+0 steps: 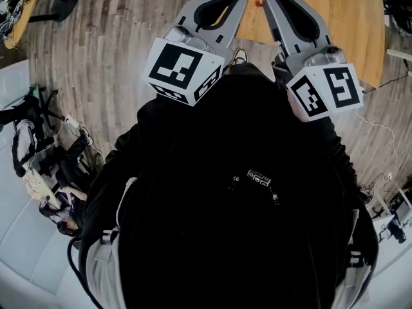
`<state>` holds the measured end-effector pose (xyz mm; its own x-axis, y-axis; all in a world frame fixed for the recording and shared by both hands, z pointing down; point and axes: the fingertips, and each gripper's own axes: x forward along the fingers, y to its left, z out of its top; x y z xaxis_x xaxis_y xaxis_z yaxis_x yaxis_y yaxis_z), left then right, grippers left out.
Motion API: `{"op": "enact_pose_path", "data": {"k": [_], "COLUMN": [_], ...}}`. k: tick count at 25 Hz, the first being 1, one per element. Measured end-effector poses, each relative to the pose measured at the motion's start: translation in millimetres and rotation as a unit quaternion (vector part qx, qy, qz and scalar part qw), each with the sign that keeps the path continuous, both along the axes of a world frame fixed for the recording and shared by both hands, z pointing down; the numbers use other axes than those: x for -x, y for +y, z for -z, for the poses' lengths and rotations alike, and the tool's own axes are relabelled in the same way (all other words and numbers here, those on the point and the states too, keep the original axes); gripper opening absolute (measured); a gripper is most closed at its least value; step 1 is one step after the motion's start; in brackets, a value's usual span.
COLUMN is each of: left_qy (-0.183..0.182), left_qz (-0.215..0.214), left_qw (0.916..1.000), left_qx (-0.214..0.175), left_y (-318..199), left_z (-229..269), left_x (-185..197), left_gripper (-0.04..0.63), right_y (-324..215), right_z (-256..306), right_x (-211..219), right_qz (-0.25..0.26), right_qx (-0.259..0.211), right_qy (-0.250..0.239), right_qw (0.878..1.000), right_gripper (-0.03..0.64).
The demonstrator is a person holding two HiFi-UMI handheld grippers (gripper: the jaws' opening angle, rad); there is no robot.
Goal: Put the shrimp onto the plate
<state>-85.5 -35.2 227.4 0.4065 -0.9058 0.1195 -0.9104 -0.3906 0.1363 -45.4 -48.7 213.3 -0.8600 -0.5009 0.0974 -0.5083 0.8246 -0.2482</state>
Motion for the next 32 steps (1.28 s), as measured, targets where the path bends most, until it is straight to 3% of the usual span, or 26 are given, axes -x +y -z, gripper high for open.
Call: {"op": "enact_pose_path", "data": {"k": [11, 18, 26, 32], "left_qy": [-0.012, -0.006, 0.017, 0.032], "left_qz": [0.019, 0.036, -0.018, -0.056], "left_qw": [0.9991, 0.9977, 0.9981, 0.9955], "left_qx": [0.035, 0.057, 0.056, 0.069], "left_y": [-115.1, -136.7, -150.9, -173.5], "left_z": [-8.0, -12.7, -27.8, -25.2], "left_x": [-3.8, 15.8, 15.3, 9.2], "left_gripper": [-0.006, -0.006, -0.006, -0.005], "right_y": [-129.1, -153.5, -162.3, -181.7], "right_z": [-13.2, -23.6, -32.7, -28.5], "right_x": [-8.4, -1.7, -4.8, -13.6], "right_qz": [0.018, 0.016, -0.034, -0.043], "right_qx": [0.036, 0.060, 0.063, 0.063], "right_qy": [-0.006, -0.001, 0.007, 0.023], "right_qw": [0.999, 0.998, 0.997, 0.997], "right_gripper": [0.067, 0.067, 0.067, 0.067]}}
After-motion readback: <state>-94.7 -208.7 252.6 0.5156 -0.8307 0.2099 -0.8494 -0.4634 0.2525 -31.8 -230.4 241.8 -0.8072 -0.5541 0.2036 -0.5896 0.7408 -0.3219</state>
